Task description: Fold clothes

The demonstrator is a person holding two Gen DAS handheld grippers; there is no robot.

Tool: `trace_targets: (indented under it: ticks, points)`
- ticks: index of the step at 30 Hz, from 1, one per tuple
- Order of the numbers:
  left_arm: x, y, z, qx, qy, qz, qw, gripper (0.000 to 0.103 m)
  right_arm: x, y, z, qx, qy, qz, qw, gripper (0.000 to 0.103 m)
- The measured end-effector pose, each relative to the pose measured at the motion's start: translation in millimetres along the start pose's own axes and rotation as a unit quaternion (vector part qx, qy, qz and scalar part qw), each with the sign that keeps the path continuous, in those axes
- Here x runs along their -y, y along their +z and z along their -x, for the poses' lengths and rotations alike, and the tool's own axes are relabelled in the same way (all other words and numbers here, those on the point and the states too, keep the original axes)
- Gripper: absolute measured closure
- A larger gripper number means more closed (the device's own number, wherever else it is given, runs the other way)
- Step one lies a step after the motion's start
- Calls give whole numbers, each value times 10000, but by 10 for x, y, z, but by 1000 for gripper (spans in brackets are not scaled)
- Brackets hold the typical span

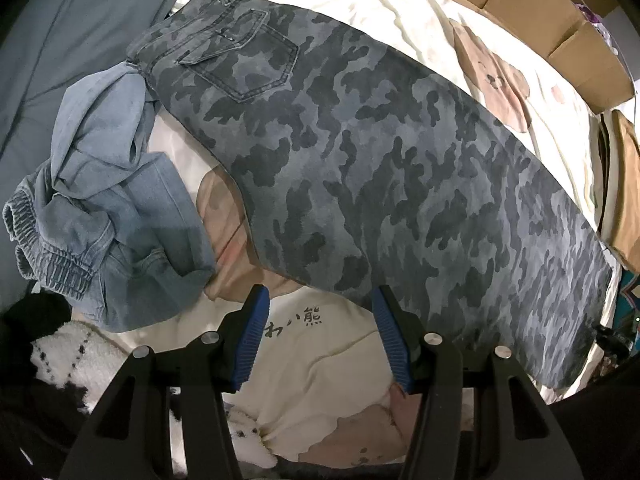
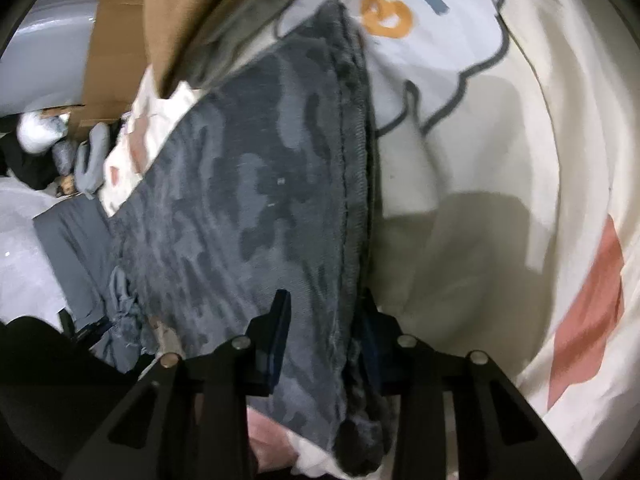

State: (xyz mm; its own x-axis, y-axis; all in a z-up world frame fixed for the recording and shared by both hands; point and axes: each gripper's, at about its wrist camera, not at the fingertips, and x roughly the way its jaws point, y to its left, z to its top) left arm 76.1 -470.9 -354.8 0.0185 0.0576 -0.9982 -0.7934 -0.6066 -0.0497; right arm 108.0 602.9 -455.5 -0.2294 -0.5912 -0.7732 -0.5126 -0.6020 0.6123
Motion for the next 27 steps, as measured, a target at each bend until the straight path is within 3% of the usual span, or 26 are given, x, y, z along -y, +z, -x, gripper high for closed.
trace_targets:
  ticks: [11,18,22,24,25,27]
  points:
    - [29,-16,70,93,-19,-94,9999,48,-230,-22,5,4,202,145,9997,68]
    - [22,-54,15,-25,37,-120,9999,48,47,91,-228,13,58,-206,9998,68]
    - [2,-64,-3,-63,61,-112,9999,48,180,135,-289,1,350,-411,9985,70]
    - [-10,-66,-11,-68,60,-84,9999,48,182,137,-296,-33,283,-355,9990,80]
    - [-16,-67,-18,-74,62,-75,9999,48,187,130,-293,-61,318,-353,9989,95]
    - [-24,-71,-30,-85,68,-60,9999,48,197,114,-287,-117,395,-350,9985,95]
